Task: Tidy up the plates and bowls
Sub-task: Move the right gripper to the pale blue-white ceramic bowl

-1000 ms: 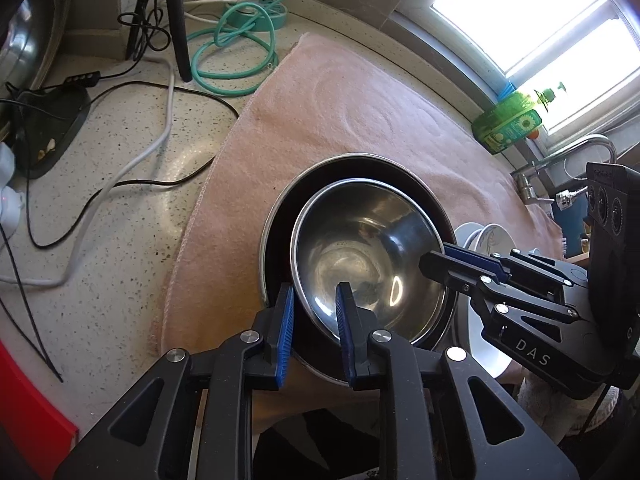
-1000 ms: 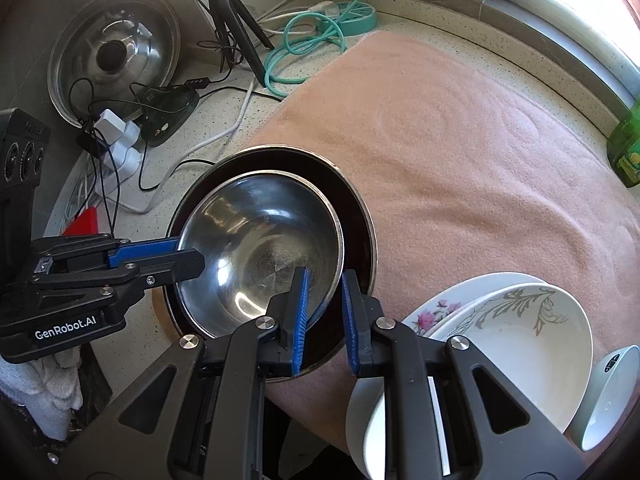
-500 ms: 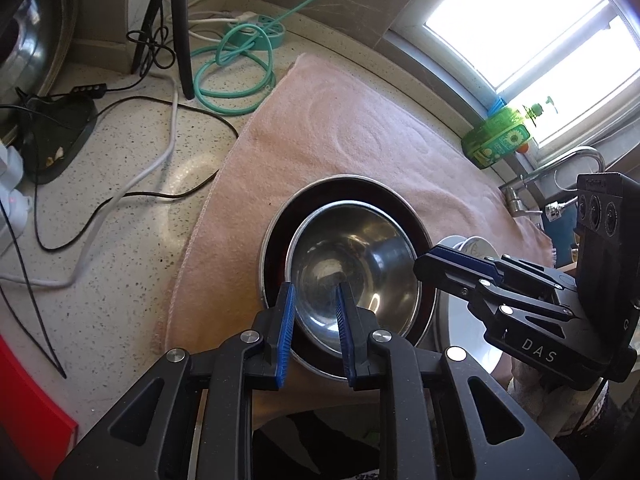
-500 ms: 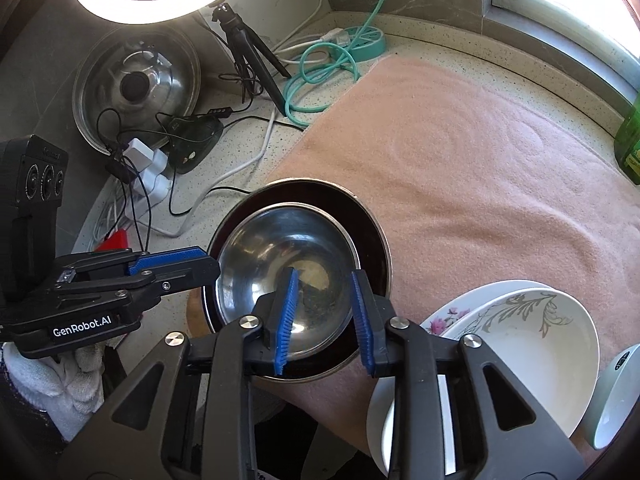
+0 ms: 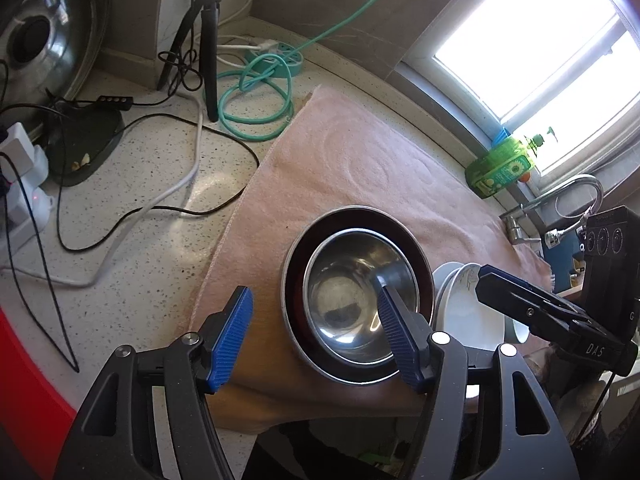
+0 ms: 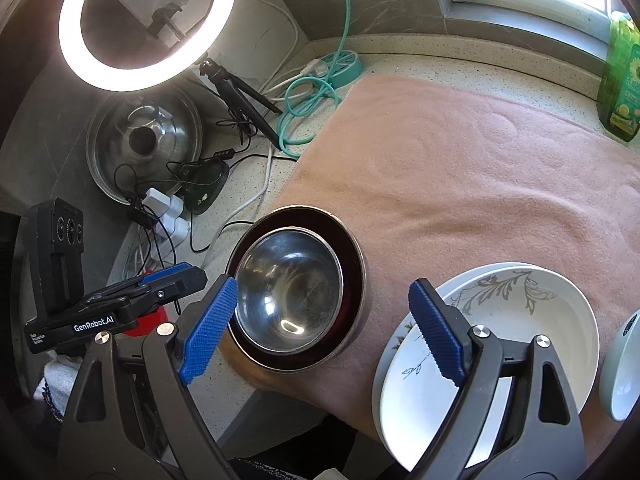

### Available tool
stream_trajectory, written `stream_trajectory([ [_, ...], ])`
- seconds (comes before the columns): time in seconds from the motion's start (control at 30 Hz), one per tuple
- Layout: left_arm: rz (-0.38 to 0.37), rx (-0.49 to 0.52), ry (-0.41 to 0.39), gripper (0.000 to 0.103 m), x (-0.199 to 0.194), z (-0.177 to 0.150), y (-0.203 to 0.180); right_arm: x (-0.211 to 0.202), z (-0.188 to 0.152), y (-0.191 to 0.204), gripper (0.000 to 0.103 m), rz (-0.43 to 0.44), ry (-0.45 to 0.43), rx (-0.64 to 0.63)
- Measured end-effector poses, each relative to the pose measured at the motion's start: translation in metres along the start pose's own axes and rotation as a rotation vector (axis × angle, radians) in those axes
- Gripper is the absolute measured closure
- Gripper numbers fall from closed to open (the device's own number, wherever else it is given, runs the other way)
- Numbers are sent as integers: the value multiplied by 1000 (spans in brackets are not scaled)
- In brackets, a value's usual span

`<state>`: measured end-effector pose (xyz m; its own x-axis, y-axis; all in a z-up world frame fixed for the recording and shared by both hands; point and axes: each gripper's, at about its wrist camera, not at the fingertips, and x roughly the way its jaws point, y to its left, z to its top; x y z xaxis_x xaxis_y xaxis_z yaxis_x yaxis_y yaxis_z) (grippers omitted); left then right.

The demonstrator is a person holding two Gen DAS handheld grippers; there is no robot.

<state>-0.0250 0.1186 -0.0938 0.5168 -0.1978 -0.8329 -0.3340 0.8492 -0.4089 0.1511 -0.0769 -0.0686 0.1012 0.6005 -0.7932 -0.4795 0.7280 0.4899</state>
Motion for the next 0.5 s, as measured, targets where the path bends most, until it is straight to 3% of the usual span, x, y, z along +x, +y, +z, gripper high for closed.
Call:
stream_trajectory([
  [0.3, 3, -105, -48, 39, -4, -9, 22, -9, -7, -32, 13, 24, -36, 120],
  [0.5, 4, -123, -32, 39, 3, -18, 26, -9, -12, -40, 14, 50, -54, 174],
])
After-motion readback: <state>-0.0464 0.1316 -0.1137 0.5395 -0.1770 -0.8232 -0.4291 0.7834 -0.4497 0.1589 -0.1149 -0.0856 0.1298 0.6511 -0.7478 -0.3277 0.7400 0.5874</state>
